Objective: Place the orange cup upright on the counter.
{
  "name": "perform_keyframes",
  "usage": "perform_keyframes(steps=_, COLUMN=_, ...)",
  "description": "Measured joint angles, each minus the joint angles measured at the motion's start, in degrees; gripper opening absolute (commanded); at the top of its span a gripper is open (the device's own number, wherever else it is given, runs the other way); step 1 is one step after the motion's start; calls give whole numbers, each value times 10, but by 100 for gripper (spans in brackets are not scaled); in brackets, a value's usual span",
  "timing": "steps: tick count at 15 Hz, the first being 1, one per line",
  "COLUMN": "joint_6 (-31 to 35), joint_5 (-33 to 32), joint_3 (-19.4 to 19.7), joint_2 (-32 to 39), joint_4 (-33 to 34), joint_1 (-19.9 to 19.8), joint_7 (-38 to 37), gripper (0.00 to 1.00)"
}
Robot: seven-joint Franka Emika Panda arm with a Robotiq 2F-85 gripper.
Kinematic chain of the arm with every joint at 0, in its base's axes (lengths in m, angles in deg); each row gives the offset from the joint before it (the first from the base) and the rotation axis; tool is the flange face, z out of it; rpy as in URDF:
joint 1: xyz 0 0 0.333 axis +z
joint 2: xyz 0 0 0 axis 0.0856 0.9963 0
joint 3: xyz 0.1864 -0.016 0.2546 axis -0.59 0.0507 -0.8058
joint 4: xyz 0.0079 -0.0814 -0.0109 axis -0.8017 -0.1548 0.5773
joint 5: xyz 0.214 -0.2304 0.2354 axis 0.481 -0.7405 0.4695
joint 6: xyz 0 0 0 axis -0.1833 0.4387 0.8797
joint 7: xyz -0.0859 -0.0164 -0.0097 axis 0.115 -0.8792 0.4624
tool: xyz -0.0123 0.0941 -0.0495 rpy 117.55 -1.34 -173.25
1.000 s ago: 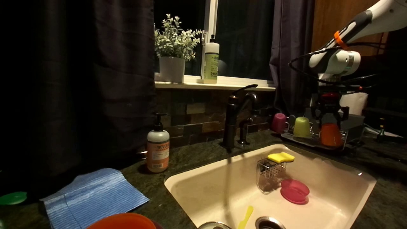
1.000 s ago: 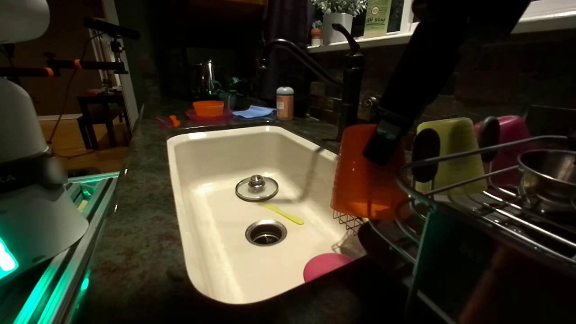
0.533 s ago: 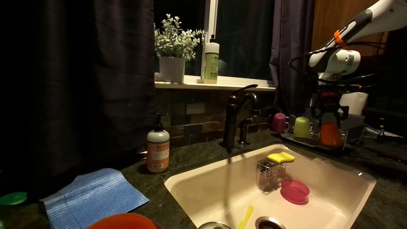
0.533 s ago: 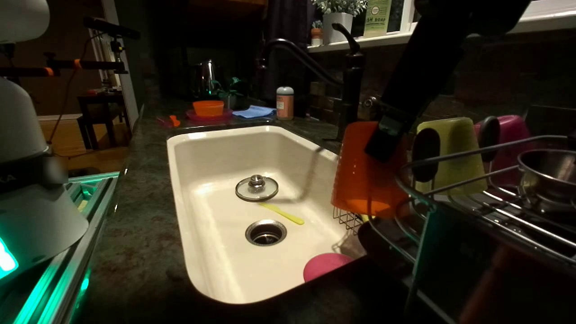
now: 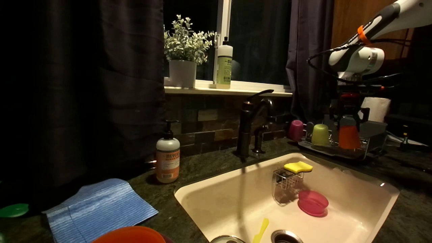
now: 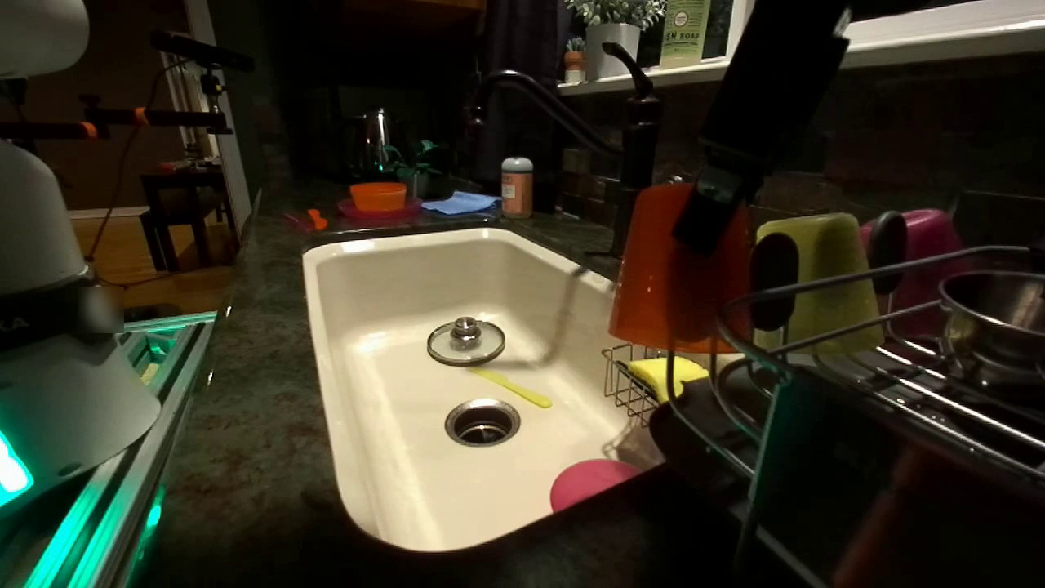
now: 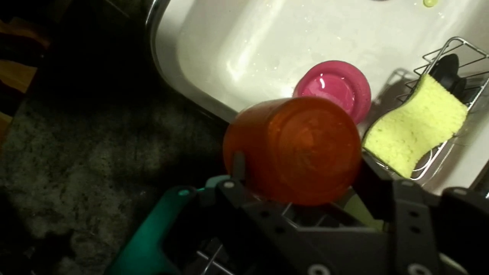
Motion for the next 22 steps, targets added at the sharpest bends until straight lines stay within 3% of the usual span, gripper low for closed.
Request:
perform_keyframes(steps=10, joint_6=-13, joint_5=2, joint_3=-1, joint_2=-58, joint_4=-19, joint_1=8, joint_7=-76, gripper=44)
perform_keyframes(steps=22, joint_6=-13, joint_5=1, joint_3=0, joint_2=-196, joint_4=-121, joint_1=-12, joint_7=-122, gripper=44)
